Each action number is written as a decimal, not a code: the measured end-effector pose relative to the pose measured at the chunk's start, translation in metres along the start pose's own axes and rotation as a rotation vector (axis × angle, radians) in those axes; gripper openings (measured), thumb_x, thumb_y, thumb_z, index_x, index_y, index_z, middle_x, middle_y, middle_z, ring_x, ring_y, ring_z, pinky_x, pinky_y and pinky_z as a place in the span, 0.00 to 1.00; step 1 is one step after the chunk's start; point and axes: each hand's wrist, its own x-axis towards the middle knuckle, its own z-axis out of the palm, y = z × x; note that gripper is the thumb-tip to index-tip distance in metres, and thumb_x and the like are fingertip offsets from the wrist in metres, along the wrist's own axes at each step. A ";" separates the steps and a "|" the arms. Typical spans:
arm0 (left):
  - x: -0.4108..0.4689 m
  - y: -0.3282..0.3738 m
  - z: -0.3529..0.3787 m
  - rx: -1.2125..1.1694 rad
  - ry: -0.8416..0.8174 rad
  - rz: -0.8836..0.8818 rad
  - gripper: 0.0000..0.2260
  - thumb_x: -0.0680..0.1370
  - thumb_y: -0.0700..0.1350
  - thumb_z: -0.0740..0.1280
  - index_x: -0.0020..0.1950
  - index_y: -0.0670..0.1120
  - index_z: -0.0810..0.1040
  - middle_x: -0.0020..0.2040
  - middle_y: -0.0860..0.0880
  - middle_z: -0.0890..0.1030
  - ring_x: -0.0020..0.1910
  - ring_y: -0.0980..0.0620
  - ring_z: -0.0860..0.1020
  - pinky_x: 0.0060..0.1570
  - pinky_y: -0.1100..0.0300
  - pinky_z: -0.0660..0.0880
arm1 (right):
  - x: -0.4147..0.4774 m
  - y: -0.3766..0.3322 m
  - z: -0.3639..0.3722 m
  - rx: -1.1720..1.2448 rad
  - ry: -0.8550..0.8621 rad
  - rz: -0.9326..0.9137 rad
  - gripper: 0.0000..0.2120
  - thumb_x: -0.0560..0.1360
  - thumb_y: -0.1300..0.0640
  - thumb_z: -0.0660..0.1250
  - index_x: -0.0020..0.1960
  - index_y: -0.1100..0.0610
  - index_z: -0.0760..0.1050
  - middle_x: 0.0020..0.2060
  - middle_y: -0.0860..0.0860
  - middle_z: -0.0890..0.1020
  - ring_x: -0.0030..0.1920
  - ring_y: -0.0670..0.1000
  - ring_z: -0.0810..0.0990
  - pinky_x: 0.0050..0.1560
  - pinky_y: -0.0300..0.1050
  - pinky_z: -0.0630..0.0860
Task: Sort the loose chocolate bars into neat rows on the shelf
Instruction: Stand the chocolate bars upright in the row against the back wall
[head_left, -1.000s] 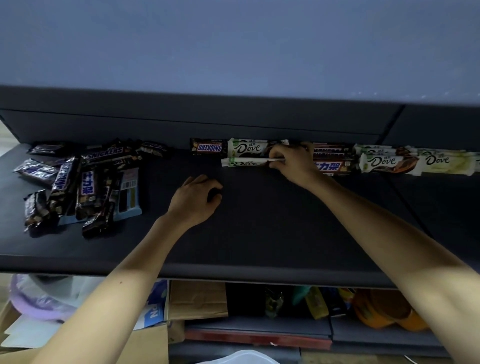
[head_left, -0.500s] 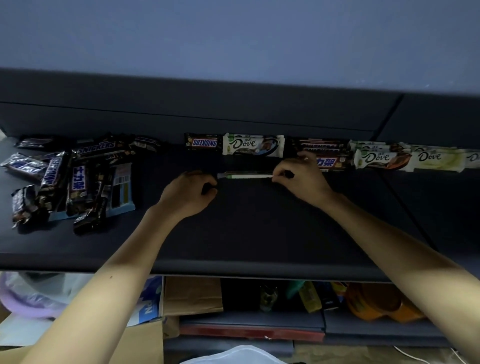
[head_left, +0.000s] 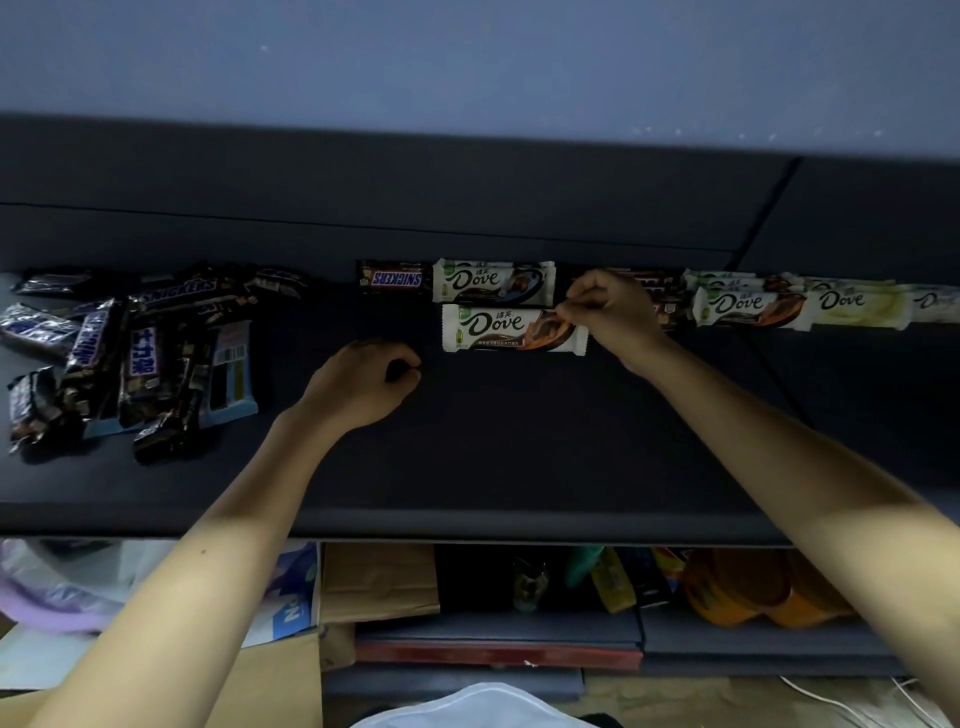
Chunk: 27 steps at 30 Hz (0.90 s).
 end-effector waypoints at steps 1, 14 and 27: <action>0.000 0.000 0.000 0.000 0.000 0.001 0.13 0.79 0.52 0.60 0.62 0.52 0.74 0.63 0.51 0.75 0.59 0.50 0.73 0.55 0.56 0.71 | 0.000 0.000 0.000 -0.001 -0.001 -0.005 0.10 0.71 0.64 0.70 0.40 0.52 0.73 0.38 0.47 0.79 0.41 0.43 0.79 0.45 0.34 0.75; 0.011 0.045 0.009 -0.035 0.126 0.057 0.09 0.79 0.50 0.60 0.56 0.53 0.77 0.54 0.52 0.79 0.51 0.50 0.77 0.42 0.58 0.70 | -0.019 0.008 -0.010 -0.002 0.022 -0.001 0.11 0.72 0.63 0.70 0.38 0.50 0.73 0.37 0.45 0.79 0.39 0.39 0.77 0.40 0.24 0.73; 0.030 0.148 0.062 -0.099 0.024 0.210 0.09 0.78 0.50 0.62 0.56 0.54 0.77 0.55 0.54 0.79 0.52 0.53 0.77 0.49 0.54 0.76 | -0.045 0.072 -0.142 -0.208 0.271 0.028 0.04 0.74 0.65 0.67 0.48 0.63 0.78 0.44 0.50 0.80 0.42 0.42 0.77 0.43 0.24 0.70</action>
